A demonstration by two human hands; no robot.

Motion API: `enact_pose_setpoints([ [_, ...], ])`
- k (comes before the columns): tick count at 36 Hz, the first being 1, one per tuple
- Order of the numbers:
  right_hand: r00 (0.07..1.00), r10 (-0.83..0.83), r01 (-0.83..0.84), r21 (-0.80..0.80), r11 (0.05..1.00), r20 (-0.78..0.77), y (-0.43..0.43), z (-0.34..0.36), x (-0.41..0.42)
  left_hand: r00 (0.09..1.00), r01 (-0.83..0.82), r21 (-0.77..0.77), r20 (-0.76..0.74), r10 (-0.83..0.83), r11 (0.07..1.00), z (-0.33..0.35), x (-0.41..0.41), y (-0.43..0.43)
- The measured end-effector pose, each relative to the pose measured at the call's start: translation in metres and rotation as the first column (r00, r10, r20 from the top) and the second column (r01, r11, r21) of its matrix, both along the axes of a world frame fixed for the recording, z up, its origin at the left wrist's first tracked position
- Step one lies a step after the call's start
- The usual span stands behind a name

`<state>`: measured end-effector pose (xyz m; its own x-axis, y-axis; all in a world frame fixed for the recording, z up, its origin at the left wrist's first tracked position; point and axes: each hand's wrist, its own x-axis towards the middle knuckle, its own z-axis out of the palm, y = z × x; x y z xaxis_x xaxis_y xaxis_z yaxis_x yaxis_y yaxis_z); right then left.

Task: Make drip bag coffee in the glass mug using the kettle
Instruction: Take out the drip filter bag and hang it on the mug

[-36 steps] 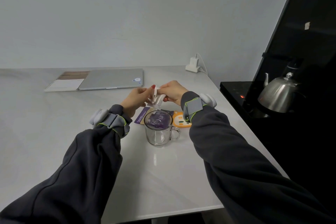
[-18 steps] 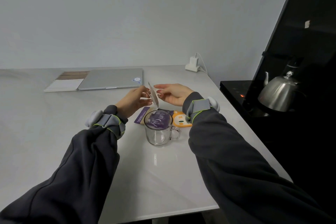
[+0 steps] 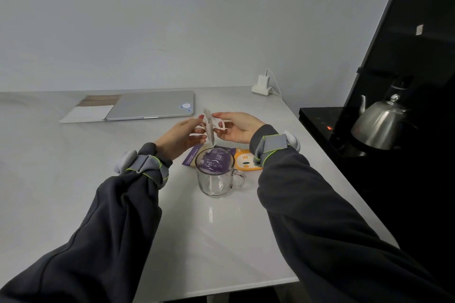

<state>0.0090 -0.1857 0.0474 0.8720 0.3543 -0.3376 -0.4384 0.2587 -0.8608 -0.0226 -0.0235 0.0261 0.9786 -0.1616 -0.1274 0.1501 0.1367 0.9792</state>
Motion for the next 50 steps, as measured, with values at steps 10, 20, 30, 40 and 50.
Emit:
enact_pose_setpoints([
  [10,0.995,0.066,-0.053,-0.155,0.987,0.080,-0.002,0.001,-0.001,0.998,0.026,0.006,0.058,-0.026,1.000,0.001,-0.003,-0.001],
  [20,0.992,0.041,-0.008,-0.256,0.967,0.123,0.000,0.005,-0.003,0.998,-0.049,0.075,-0.045,0.053,0.996,0.014,-0.006,-0.005],
  [30,0.992,0.060,-0.041,-0.169,0.985,0.108,0.000,0.006,-0.006,0.993,-0.103,0.030,-0.057,0.105,0.994,0.015,-0.008,-0.007],
  [40,0.970,0.154,-0.103,-0.258,0.961,0.186,0.005,0.007,-0.007,0.996,-0.092,0.097,-0.012,0.094,0.991,0.016,-0.011,-0.008],
  [50,0.980,0.089,-0.045,-0.240,0.970,0.176,0.006,0.008,-0.007,0.996,-0.072,0.046,-0.047,0.074,0.996,0.020,-0.015,-0.007],
])
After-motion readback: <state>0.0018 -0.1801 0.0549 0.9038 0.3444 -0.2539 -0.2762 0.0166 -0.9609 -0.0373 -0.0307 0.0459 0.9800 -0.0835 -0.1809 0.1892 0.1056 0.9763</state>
